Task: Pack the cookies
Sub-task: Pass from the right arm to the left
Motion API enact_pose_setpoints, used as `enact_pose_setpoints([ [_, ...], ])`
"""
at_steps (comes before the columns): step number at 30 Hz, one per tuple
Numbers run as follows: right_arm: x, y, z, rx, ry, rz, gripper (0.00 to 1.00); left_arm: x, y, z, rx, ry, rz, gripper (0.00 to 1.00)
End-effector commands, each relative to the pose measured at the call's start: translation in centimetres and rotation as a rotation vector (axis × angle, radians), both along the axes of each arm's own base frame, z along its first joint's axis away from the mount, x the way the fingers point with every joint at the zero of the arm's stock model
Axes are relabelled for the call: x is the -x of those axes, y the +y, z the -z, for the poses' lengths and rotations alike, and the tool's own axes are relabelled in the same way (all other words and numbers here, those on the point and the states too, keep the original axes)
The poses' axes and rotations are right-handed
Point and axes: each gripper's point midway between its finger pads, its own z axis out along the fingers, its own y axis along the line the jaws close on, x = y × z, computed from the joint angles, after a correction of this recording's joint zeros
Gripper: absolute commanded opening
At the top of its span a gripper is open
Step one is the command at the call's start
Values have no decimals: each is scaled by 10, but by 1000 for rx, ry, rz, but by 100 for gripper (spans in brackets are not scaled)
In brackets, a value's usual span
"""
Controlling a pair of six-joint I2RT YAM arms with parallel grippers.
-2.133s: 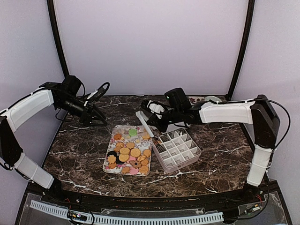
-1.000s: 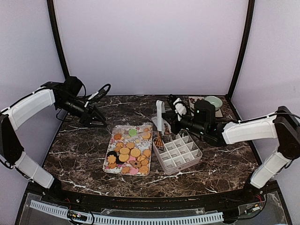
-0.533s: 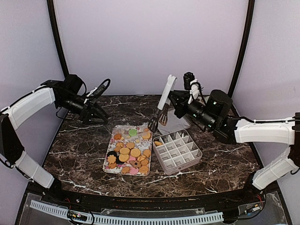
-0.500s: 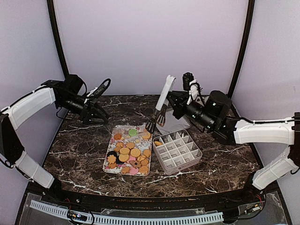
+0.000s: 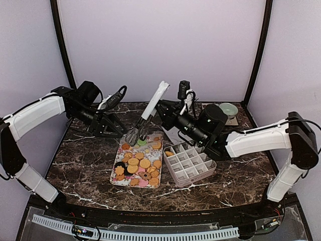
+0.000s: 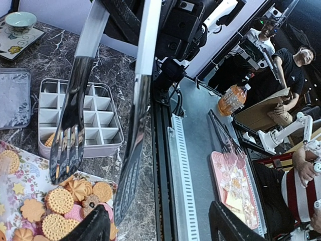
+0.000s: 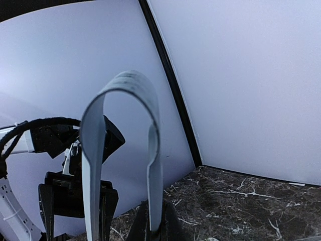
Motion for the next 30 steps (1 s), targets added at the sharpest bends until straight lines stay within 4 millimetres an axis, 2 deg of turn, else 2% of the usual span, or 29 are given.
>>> enact_pose_setpoints([
  [1, 10, 2, -43, -194, -25, -56, 0, 8, -3, -3, 35, 1, 33, 64],
  [14, 14, 0, -48, -245, -23, -80, 0, 5, -4, 18, 0, 19, 17, 35],
  [17, 15, 4, -45, -241, -17, -99, 0, 5, -5, 14, 14, 22, 18, 18],
  [19, 16, 7, -40, -231, -3, -116, 0, 5, -5, 11, 25, 15, 21, 3],
  [20, 16, 10, -37, -221, 8, -130, 3, 5, -5, 9, 28, 14, 22, 0],
  [21, 16, 11, -34, -214, 20, -144, 11, 5, -5, 8, 31, 15, 24, 0],
  [26, 10, -2, -20, -218, 120, -312, 62, 8, -4, 6, 35, 2, 33, 0],
  [28, 12, -11, -11, -210, 150, -396, 76, 10, -3, 5, 35, -4, 38, 0],
  [30, 19, -16, -6, -182, 159, -480, 84, 10, -4, 3, 42, -10, 41, 0],
])
